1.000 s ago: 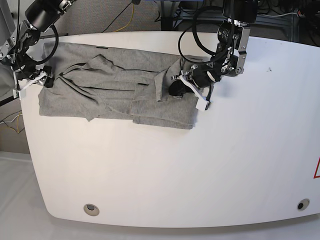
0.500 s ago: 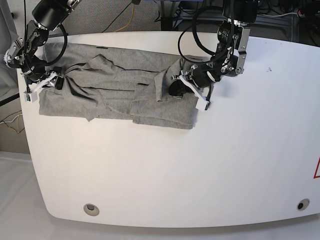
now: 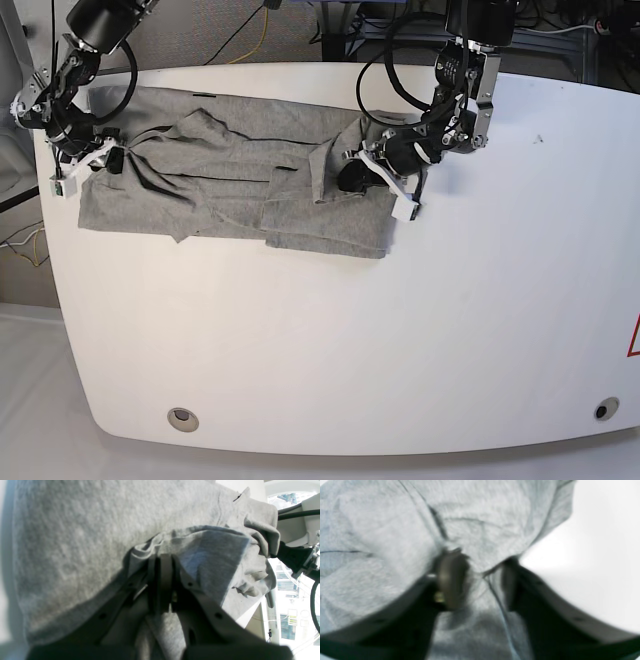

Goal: Fold the T-shirt properly
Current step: 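Grasp the band end with the right gripper, then fold the band end with the right gripper toward the left gripper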

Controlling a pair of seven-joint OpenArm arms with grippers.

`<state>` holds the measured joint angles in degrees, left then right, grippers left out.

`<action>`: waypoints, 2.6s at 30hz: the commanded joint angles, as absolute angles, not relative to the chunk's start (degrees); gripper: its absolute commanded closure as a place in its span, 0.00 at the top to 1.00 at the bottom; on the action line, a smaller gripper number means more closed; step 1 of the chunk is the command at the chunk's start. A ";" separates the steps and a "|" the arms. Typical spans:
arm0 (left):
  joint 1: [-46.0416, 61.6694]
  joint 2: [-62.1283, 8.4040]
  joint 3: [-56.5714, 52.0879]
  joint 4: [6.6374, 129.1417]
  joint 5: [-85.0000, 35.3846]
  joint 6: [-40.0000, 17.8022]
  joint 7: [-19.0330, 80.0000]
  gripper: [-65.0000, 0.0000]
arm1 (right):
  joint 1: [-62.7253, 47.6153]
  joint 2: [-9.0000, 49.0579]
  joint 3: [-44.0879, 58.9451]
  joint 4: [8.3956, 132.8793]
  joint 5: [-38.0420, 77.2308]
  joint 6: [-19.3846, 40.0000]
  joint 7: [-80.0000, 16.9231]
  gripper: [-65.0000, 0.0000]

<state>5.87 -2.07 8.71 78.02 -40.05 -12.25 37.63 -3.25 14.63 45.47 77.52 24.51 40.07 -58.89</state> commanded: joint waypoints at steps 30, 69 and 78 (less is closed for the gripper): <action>7.25 -2.33 8.75 75.91 -37.58 -8.66 41.45 0.03 | -5.41 11.56 39.69 88.40 21.23 40.00 -65.10 0.00; 7.52 -2.15 8.92 75.91 -37.58 -8.75 41.45 0.03 | -6.46 3.74 21.41 105.63 21.23 36.88 -67.30 0.00; 7.52 -2.07 9.10 75.91 -37.58 -8.84 41.45 0.03 | -5.05 2.77 15.52 110.64 16.75 37.14 -67.21 0.00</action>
<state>5.87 -2.07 8.80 77.97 -39.94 -12.25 37.43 -6.66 2.46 16.08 108.53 17.72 36.67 -68.25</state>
